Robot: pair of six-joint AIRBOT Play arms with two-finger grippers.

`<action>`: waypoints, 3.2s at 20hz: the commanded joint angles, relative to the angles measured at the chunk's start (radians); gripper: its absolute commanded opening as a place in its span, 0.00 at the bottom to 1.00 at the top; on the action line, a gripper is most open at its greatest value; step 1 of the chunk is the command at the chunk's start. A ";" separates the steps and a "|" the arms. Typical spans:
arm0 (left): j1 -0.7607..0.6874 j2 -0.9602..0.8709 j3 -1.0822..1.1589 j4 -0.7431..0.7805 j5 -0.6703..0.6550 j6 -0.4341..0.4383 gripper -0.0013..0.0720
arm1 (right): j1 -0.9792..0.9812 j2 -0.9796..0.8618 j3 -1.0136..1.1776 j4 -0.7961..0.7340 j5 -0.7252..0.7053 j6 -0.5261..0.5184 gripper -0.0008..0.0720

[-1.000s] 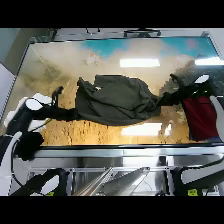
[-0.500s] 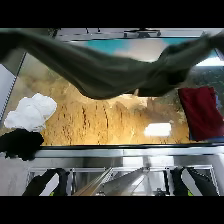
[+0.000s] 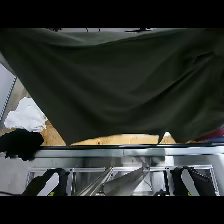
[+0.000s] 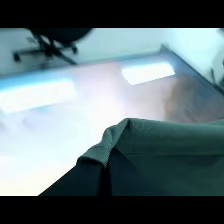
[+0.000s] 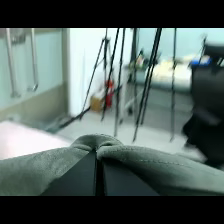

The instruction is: Fold the shirts.

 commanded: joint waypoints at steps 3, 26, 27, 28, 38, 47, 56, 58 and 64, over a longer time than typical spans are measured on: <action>-0.070 -0.338 -0.201 -0.013 0.088 0.144 0.05 | 0.183 -0.452 -0.105 -0.115 0.030 0.002 0.04; 0.132 -0.541 -0.451 0.135 -0.233 0.048 0.41 | -0.046 -0.674 -0.402 -0.427 0.272 0.158 0.54; 0.139 -0.490 -0.552 0.170 -0.206 0.048 0.41 | -0.074 -0.673 -0.451 -0.454 0.271 0.156 0.54; 0.145 -0.444 -0.646 0.180 -0.179 0.049 0.41 | -0.096 -0.675 -0.485 -0.476 0.268 0.156 0.54; 0.200 -0.212 -1.094 0.193 0.060 0.052 0.41 | -0.085 -0.787 -0.547 -0.553 0.173 0.158 0.54; 0.199 -0.214 -1.114 0.188 0.166 0.057 0.41 | 0.032 -0.808 -0.547 -0.421 0.170 0.103 0.54; 0.162 -0.380 -1.114 0.114 0.121 0.138 0.41 | 0.036 -0.808 -0.547 -0.413 0.204 0.103 0.54; 0.120 -0.404 -1.114 0.113 0.127 0.138 0.41 | 0.035 -0.807 -0.547 -0.414 0.214 0.106 0.54; 0.069 -0.422 -1.105 0.109 0.132 0.138 0.15 | 0.023 -0.806 -0.547 -0.429 0.238 0.106 0.51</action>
